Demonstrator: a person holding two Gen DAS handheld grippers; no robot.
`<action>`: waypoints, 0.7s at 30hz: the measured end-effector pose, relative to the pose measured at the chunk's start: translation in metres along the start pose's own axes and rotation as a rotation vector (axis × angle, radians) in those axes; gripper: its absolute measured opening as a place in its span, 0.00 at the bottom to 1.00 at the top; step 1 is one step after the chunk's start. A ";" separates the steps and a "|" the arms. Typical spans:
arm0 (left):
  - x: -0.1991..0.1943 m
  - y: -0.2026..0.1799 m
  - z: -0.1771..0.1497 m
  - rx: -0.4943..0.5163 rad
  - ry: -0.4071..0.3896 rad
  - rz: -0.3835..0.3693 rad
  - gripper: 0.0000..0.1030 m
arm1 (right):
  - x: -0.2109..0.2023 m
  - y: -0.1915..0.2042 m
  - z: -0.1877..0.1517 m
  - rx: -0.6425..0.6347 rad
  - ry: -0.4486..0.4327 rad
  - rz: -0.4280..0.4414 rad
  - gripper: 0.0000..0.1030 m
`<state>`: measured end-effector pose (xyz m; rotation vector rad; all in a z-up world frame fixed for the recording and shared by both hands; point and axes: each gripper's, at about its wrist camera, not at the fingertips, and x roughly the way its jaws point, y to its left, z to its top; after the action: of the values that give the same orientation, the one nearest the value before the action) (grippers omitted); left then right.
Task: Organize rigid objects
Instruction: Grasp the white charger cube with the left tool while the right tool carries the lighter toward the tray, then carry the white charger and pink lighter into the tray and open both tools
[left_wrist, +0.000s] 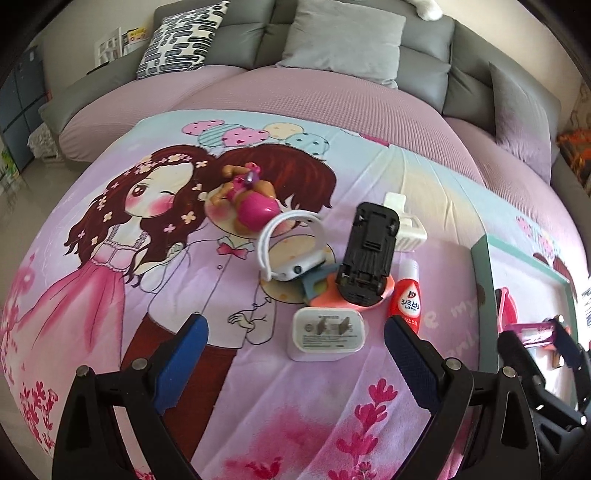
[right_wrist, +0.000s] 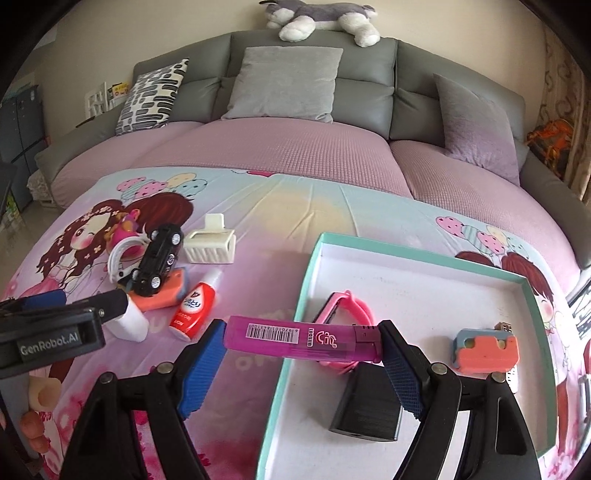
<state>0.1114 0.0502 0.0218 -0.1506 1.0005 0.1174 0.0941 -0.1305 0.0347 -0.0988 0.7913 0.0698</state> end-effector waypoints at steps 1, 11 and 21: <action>0.002 -0.002 -0.001 0.010 0.003 0.004 0.93 | 0.000 -0.001 0.000 0.003 0.001 0.000 0.81; 0.018 -0.011 -0.005 0.043 0.041 0.068 0.76 | 0.000 -0.010 -0.001 0.025 0.004 0.001 0.81; 0.012 -0.019 -0.004 0.062 0.017 0.043 0.43 | 0.002 -0.020 -0.002 0.053 0.016 0.000 0.81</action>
<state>0.1181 0.0310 0.0112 -0.0737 1.0234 0.1245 0.0963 -0.1507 0.0328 -0.0497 0.8086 0.0480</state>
